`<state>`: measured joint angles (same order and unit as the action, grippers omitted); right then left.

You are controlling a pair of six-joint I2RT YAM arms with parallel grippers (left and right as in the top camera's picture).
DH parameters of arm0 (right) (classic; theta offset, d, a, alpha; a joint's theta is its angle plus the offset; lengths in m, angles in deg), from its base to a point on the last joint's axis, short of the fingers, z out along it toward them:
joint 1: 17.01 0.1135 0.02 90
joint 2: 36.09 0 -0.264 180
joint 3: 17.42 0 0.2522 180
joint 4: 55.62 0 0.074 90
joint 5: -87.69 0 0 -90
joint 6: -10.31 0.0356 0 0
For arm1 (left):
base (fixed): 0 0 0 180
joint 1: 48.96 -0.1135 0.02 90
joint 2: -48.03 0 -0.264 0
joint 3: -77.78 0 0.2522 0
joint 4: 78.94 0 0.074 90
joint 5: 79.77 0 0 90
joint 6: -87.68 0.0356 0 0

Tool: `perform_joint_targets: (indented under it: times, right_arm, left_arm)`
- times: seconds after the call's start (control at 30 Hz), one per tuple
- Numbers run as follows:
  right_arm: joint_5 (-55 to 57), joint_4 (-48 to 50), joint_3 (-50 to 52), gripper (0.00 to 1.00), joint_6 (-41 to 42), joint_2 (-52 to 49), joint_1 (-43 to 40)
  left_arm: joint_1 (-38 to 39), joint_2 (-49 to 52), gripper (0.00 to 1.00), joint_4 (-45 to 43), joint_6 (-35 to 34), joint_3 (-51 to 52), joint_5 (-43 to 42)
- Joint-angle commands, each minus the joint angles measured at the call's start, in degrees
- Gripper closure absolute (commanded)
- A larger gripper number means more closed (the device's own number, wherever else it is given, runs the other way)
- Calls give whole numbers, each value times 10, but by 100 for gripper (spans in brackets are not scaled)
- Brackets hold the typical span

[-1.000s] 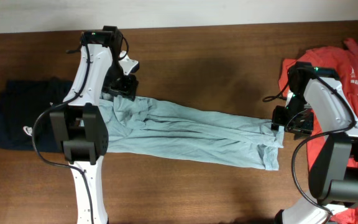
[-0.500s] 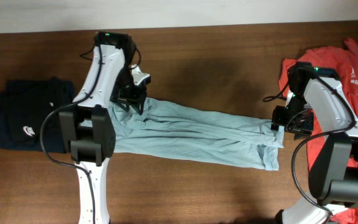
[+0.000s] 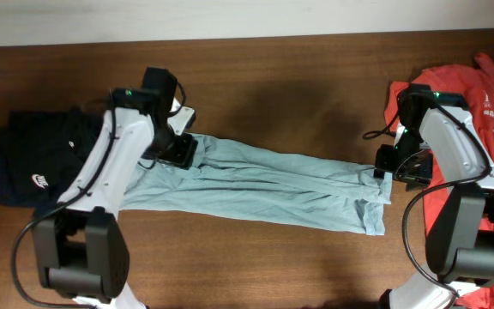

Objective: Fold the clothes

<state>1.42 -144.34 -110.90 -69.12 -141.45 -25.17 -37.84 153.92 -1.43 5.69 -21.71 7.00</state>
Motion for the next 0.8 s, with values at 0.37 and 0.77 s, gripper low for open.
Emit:
perform_joint_targets:
  times: [0.37, 0.77]
  right_arm:
    - [10, 0, -9, 36, 5, 17, 3]
    - [8, 2, -9, 36, 5, 16, 3]
  left_arm:
    - [12, 49, 44, -151, 12, 68, 0]
    - [12, 47, 99, -156, -77, 63, 139]
